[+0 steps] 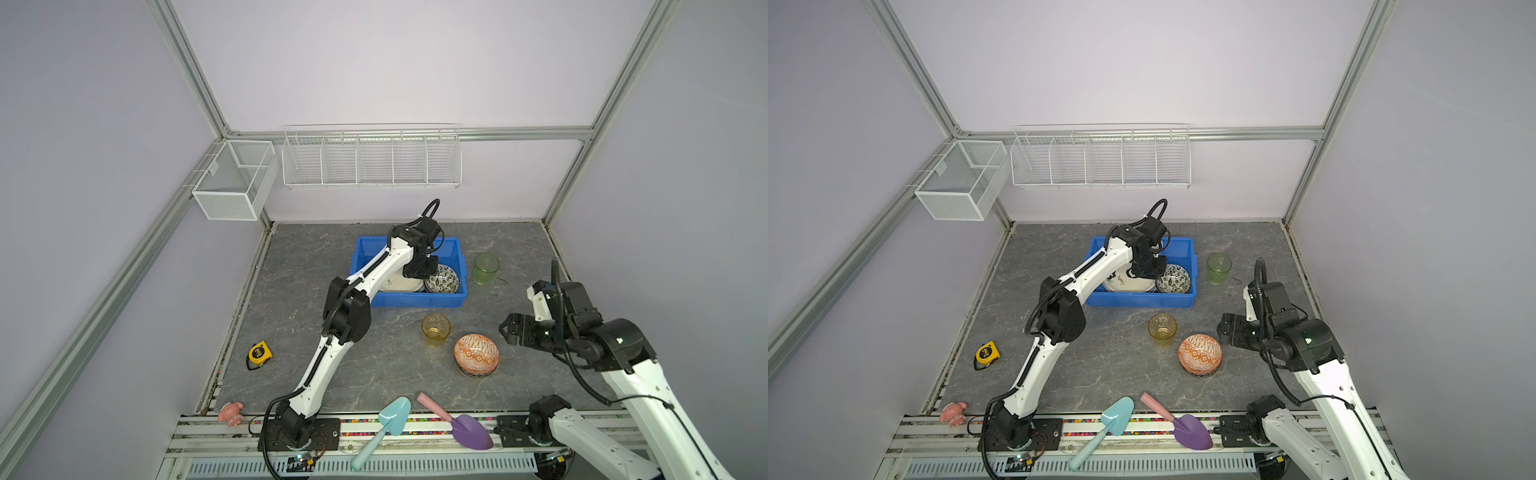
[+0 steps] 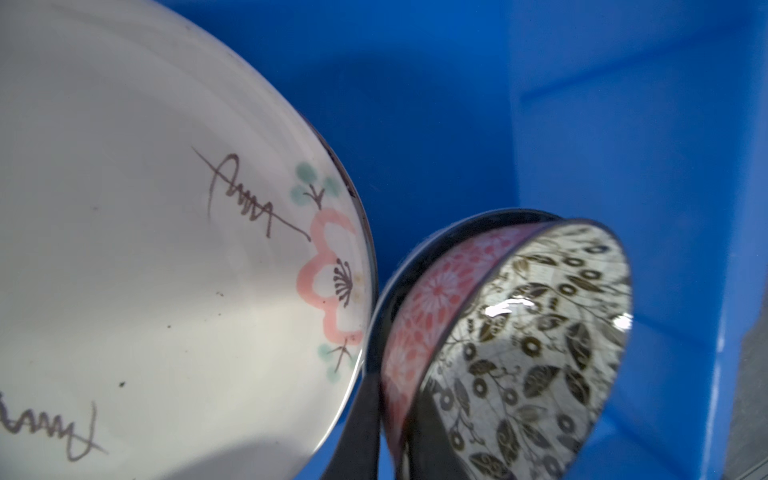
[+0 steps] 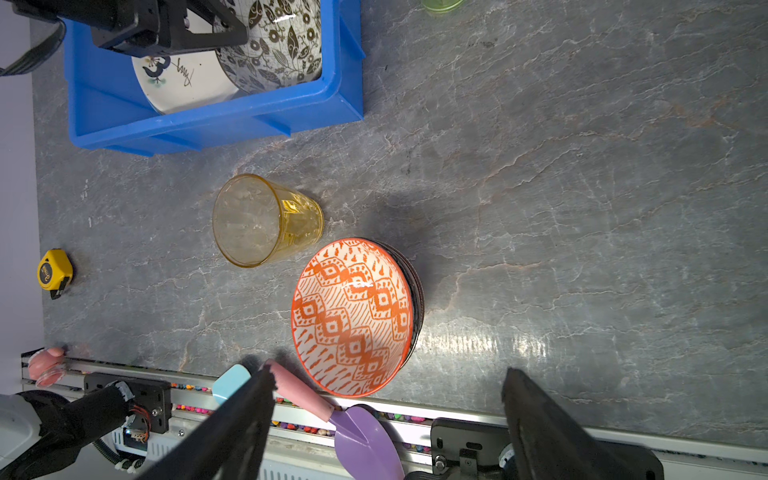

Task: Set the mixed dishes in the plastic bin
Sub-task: 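Lower the leaf-print bowl into the bin beside the blue-and-white bowl with the left gripper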

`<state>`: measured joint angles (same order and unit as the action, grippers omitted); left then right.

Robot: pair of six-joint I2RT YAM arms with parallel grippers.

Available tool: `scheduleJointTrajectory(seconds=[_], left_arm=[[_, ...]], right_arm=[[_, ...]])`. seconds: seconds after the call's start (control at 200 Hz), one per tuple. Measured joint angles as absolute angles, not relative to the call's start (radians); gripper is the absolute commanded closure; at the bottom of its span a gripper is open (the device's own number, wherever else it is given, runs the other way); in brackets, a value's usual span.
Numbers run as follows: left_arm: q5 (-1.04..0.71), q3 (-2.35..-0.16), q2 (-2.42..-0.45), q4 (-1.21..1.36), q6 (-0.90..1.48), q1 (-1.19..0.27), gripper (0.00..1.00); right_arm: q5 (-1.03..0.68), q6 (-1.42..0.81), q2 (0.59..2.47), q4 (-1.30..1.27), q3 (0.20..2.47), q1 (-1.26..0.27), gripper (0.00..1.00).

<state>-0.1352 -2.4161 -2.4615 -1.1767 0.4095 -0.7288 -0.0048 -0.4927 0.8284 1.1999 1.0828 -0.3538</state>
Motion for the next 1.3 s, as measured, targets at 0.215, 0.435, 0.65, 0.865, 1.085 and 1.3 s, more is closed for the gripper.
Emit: scheduleJointTrajectory(seconds=[0.215, 0.435, 0.65, 0.865, 1.085, 1.3], left_arm=[[-0.147, -2.421, -2.461, -1.174, 0.410, -0.729, 0.74], [-0.158, -2.427, -2.461, -1.169, 0.410, -0.731, 0.56], [-0.157, -2.428, -2.457, -1.178, 0.409, -0.731, 0.53], [-0.159, -2.427, -2.427, -1.182, 0.409, -0.731, 0.53], [-0.180, -2.421, -2.387, -1.168, 0.413, -0.731, 0.53], [-0.206, -2.379, -2.381, -1.135, 0.418, -0.731, 0.53]], right_arm=[[-0.009, -0.492, 0.828, 1.200, 1.082, -0.350, 0.12], [-0.017, -0.489, 0.828, 1.200, 1.082, -0.348, 0.12], [-0.024, -0.485, 0.828, 1.200, 1.082, -0.347, 0.12], [-0.028, -0.485, 0.829, 1.200, 1.082, -0.346, 0.12], [-0.032, -0.485, 0.830, 1.200, 1.082, -0.342, 0.12], [-0.032, -0.485, 0.830, 1.199, 1.074, -0.342, 0.12]])
